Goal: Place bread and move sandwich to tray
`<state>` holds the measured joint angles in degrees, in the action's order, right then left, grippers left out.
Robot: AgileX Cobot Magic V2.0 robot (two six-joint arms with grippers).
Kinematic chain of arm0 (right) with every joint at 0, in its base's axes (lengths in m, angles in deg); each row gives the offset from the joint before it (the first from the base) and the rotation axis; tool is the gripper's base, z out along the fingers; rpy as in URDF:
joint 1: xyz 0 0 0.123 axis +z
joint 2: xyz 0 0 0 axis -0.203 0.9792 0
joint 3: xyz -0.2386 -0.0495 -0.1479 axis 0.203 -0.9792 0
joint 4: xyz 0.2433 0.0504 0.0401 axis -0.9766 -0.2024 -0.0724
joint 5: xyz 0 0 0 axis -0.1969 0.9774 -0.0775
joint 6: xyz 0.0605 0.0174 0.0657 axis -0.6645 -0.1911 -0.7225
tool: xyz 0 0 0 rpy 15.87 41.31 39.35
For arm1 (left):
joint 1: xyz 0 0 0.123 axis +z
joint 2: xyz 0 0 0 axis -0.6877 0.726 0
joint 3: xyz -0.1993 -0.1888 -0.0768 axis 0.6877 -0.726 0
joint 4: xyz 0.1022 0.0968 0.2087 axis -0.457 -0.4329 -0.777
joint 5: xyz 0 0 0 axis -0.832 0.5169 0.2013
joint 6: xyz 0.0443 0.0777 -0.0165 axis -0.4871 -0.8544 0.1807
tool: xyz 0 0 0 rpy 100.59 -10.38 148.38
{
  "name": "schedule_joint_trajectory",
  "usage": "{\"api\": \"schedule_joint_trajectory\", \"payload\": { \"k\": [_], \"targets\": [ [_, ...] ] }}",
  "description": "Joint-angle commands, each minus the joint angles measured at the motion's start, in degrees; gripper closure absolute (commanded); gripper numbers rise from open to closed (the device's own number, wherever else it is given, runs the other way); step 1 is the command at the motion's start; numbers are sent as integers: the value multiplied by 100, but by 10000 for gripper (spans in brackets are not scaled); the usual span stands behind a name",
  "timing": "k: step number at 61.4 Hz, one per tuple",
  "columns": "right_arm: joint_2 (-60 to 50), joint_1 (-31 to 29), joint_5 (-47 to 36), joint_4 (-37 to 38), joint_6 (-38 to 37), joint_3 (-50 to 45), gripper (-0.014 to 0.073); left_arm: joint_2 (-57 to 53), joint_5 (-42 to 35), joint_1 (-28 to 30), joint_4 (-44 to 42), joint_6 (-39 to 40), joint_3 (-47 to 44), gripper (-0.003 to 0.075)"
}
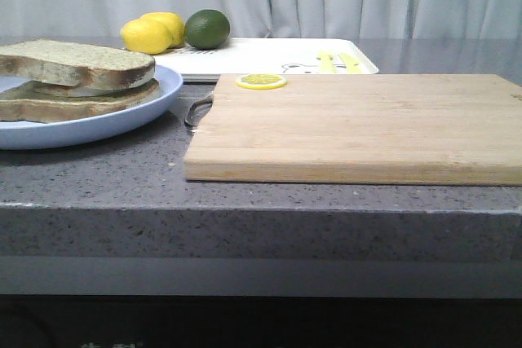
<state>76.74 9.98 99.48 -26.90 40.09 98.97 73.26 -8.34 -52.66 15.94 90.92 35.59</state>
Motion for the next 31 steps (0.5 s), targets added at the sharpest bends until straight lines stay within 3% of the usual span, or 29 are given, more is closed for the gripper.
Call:
{"api": "schedule_joint_trajectory", "payload": {
  "k": [1, 14, 31],
  "targets": [
    [2, -37, -343, -116, -14, 146, 283, 472, 79, 90, -76, 214, 481, 356],
    [2, -37, -343, -116, -14, 146, 283, 1812, 501, 871, 271, 144, 1177, 351],
    [2, -37, -343, -116, -14, 146, 283, 2996, 464, 1660, 2148, -935, 1421, 352]
  ]
}}
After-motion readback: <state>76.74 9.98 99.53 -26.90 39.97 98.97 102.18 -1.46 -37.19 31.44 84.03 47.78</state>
